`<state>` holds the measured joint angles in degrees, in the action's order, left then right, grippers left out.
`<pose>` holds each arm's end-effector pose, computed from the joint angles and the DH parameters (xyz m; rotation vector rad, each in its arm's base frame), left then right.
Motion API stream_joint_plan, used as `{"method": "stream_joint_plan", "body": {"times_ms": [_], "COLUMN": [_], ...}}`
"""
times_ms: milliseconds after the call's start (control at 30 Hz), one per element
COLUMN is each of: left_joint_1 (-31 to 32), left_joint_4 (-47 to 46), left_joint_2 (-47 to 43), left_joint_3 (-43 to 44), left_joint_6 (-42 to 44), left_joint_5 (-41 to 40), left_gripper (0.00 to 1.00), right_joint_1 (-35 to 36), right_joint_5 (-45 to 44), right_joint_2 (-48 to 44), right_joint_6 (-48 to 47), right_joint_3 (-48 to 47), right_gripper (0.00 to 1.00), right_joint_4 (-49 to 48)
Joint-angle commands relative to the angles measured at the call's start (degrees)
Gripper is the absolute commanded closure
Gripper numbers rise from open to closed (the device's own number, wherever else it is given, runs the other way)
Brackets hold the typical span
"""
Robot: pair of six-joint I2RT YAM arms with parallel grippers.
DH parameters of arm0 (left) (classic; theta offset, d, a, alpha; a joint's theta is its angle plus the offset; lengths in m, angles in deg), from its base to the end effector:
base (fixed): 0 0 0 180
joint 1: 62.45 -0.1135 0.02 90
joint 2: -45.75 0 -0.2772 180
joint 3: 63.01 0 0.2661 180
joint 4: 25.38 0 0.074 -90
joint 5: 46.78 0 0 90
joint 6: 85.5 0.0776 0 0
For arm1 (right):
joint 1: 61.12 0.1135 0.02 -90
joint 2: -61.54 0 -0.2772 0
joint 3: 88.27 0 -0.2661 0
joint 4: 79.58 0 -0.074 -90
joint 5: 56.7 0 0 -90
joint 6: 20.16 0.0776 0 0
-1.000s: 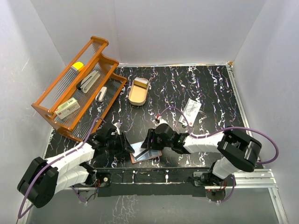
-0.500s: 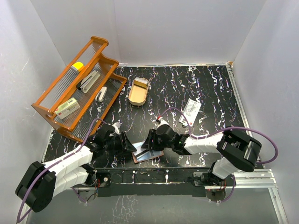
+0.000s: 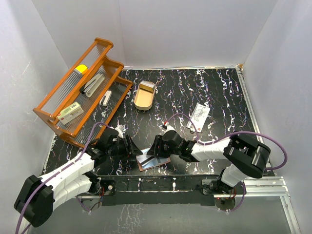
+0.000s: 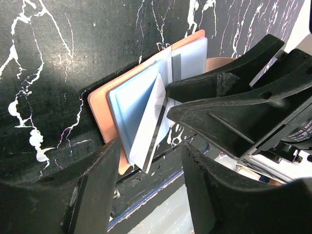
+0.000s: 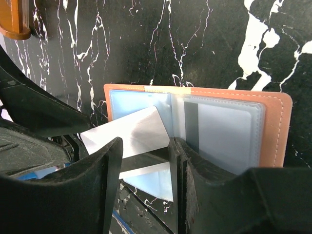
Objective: Put the credit cards into the card holder
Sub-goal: Pick up the credit card from the card holder.
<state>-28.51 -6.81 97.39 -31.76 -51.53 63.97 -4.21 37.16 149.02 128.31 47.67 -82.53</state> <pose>0.1600 -0.1408 0.1460 -0.2647 2.4973 -1.1683 0.1683 0.2678 0.1092 -0.0049 2.5400 1.0359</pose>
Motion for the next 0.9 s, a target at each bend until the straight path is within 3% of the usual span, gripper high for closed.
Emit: {"method": "stream_joint_plan", "body": {"times_ms": [0,267,400,533,667,867], "left_joint_1": [-0.03,0.02,-0.02,-0.03,-0.09,-0.08], "left_joint_4": [2.40,-0.23,-2.19,-1.75,0.56,4.33], "left_joint_2": [-0.90,0.12,1.06,1.47,1.94,0.69], "left_joint_3": [1.69,0.12,-0.63,0.33,2.35,7.04], "left_joint_6": [-0.87,-2.15,-2.66,-1.87,0.90,6.47], "left_joint_5": [0.65,1.48,2.08,1.98,1.37,4.28], "left_gripper": [0.50,0.57,0.68,0.87,1.00,1.00], "right_joint_1": [0.31,0.31,0.30,0.31,0.31,0.31], "right_joint_5": [-0.08,0.11,0.10,0.04,-0.40,2.40], "right_joint_2": [1.01,1.02,1.05,-0.28,-3.52,-11.98], "right_joint_6": [-0.41,-0.39,-0.51,-2.10,-7.34,-24.53], "right_joint_3": [0.93,1.06,0.89,-0.04,-2.47,-9.02], "right_gripper": [0.59,0.59,0.59,0.59,0.58,0.54], "right_joint_4": [-0.36,-0.45,-0.36,1.11,4.86,13.87]}}
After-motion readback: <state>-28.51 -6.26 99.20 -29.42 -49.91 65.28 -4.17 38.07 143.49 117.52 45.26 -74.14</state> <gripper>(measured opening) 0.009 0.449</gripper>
